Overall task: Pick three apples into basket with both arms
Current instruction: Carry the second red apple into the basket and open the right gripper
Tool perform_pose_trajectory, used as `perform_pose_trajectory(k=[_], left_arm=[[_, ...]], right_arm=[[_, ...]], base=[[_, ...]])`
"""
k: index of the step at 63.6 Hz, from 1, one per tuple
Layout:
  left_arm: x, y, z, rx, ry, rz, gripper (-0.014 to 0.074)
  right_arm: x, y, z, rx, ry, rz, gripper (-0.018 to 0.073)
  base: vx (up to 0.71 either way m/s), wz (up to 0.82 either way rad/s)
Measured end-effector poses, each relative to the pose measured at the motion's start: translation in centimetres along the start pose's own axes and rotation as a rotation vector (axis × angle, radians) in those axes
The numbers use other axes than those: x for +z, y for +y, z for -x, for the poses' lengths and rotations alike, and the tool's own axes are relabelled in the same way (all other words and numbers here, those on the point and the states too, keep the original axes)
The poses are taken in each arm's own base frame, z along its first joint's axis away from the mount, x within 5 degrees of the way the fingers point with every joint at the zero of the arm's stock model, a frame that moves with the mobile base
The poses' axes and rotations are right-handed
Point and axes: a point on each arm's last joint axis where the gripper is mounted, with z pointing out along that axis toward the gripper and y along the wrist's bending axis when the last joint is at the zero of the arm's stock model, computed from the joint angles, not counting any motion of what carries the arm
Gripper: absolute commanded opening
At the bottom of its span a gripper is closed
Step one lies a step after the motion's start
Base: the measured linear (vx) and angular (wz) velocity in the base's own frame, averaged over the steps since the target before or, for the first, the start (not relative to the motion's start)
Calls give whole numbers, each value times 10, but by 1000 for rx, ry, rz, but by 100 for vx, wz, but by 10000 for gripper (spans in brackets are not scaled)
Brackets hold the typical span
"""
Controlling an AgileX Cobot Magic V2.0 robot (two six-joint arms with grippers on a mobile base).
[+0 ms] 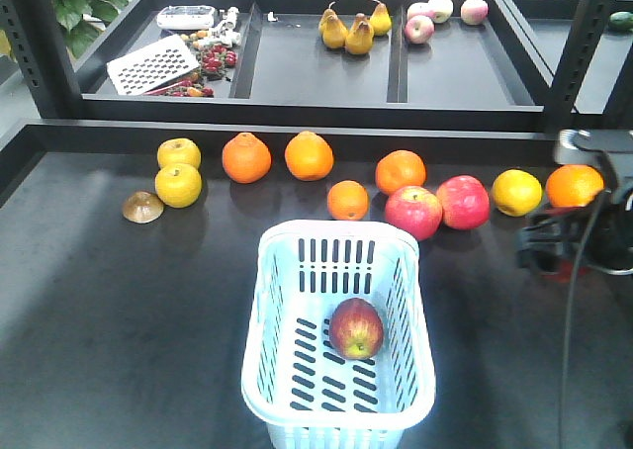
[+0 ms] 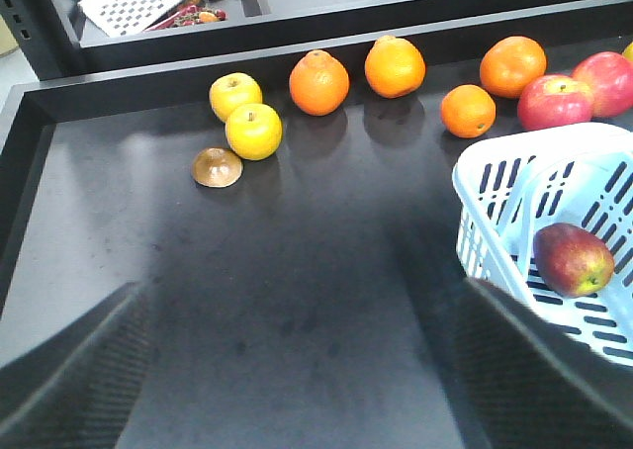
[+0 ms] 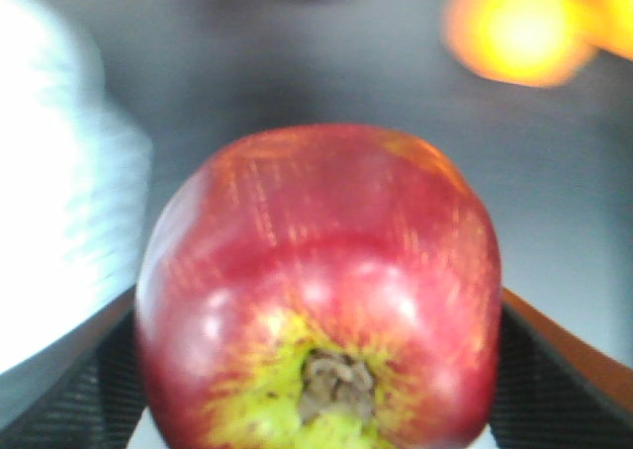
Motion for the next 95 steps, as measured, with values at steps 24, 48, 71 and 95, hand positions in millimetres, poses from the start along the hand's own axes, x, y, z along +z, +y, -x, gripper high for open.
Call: perform_pose_trajectory(k=[24, 48, 71, 95], left_arm=[[0, 0, 0, 0, 0, 0, 590], [0, 0, 0, 0, 0, 0, 590], [0, 0, 0, 0, 0, 0, 590], [0, 0, 0, 0, 0, 0, 590]], right_arm=[[-43, 104, -26, -256, -20, 280, 250], [19, 162, -37, -388, 53, 333, 535], [30, 164, -37, -386, 56, 326, 715], [4, 112, -34, -286, 120, 130, 680]], base=[[0, 0], [0, 0], [0, 0], [0, 0]])
